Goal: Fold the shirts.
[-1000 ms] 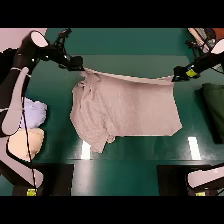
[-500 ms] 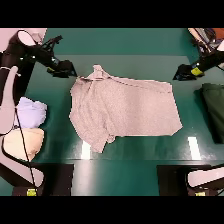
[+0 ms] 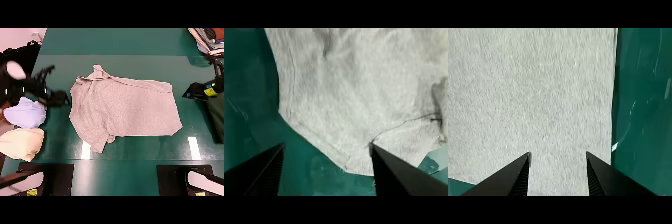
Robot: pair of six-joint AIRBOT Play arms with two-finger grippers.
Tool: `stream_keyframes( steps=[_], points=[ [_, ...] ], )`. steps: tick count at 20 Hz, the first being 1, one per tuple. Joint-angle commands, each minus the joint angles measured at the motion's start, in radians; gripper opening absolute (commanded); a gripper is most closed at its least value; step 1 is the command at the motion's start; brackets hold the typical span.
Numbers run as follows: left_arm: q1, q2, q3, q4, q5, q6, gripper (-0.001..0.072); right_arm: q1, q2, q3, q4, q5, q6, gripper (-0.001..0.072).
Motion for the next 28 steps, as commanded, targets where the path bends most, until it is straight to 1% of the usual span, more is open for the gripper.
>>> stream_keyframes(
  steps=[1,3,5,11,14,18,19,21,23,24,25,26,28],
  points=[
    [0.001,0.207,-0.361,-0.102,0.134,-0.038,0.0614,-0.014,0.119,-0.122,0.004,-0.066,-0.008,0.0404],
    [0.001,0.274,-0.483,-0.190,0.190,-0.037,0.0614,-0.013,0.153,-0.147,0.005,-0.083,-0.009,0.0404],
    [0.001,0.294,-0.548,-0.232,0.219,-0.037,0.0613,-0.013,0.164,-0.151,0.005,-0.081,-0.009,0.0404],
    [0.000,0.293,-0.602,-0.254,0.272,-0.035,0.0614,-0.013,0.165,-0.151,0.006,-0.079,-0.008,0.0404],
    [0.000,0.293,-0.627,-0.336,0.321,0.019,0.0613,-0.013,0.165,-0.151,0.007,-0.082,-0.008,0.0403],
    [0.000,0.293,-0.655,-0.343,0.331,0.024,0.0613,-0.013,0.165,-0.151,0.007,-0.082,-0.008,0.0403],
    [-0.019,0.293,-0.658,-0.339,0.343,0.025,0.0613,-0.013,0.165,-0.151,0.007,-0.082,-0.008,0.0403],
    [-0.105,0.293,-0.660,-0.343,0.402,0.023,0.0613,-0.013,0.165,-0.151,0.007,-0.082,-0.007,0.0403],
    [-0.182,0.293,-0.659,-0.342,0.460,0.000,0.0600,-0.014,0.165,-0.151,0.005,-0.079,-0.007,0.0403],
    [-0.188,0.293,-0.659,-0.343,0.463,-0.014,0.0366,-0.014,0.166,-0.151,0.004,-0.077,-0.008,0.0403],
    [-0.188,0.293,-0.659,-0.342,0.462,-0.013,0.0098,-0.014,0.166,-0.151,0.003,-0.065,-0.008,0.0403],
    [-0.188,0.293,-0.659,-0.341,0.460,-0.011,0.0034,-0.014,0.166,-0.151,0.002,-0.046,-0.008,0.0403],
    [-0.188,0.294,-0.643,-0.331,0.443,-0.010,0.0025,-0.018,0.166,-0.165,-0.011,0.002,-0.008,0.0403]
  ],
)
